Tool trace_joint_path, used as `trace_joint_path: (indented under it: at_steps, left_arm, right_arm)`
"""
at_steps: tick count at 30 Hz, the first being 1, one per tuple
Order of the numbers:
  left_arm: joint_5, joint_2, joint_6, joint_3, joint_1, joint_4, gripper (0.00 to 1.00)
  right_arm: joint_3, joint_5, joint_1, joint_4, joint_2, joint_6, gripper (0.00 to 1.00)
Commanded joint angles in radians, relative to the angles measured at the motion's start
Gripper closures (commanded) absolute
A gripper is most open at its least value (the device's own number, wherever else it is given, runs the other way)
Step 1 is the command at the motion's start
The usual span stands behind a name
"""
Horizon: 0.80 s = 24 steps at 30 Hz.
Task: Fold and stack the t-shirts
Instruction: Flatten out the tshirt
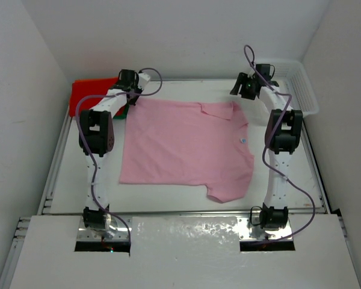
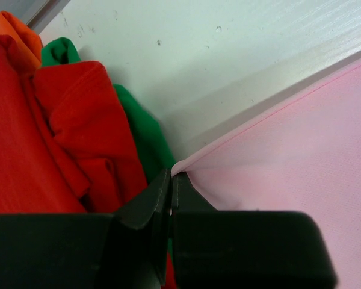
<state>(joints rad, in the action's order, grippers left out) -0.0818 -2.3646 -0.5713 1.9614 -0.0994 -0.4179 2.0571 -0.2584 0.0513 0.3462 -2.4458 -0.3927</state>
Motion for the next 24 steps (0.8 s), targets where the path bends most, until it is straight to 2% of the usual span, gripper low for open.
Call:
trace_joint_path:
  at_steps: [1,2,5,9,12,21,24]
  left_arm:
    - [0.019,0.027,-0.006,0.017,-0.003,0.037,1.0]
    - [0.019,0.027,-0.004,0.019,-0.003,0.037,1.0]
    - [0.019,0.025,-0.001,0.019,-0.005,0.039,1.0]
    - [0.02,0.03,-0.001,0.016,-0.006,0.037,1.0]
    - [0.019,0.031,-0.001,0.016,-0.008,0.036,1.0]
    - [0.005,0.053,-0.013,-0.007,-0.01,0.045,1.0]
    - [0.001,0.056,-0.018,-0.015,-0.01,0.051,1.0]
  right_arm:
    - [-0.016,0.018,-0.008,0.001,0.054,0.052,0.38]
    - [-0.049,0.024,-0.011,-0.006,0.098,0.052,0.45]
    - [-0.178,0.05,-0.022,-0.003,0.169,0.026,0.54]
    - [-0.339,0.08,-0.034,-0.022,0.244,-0.018,0.5]
    - [-0.383,0.055,-0.042,-0.062,0.269,-0.043,0.48]
    - [-0.313,0.034,-0.074,-0.033,0.176,-0.072,0.52]
    - [-0.281,0.015,-0.074,-0.029,0.146,-0.081,0.59]
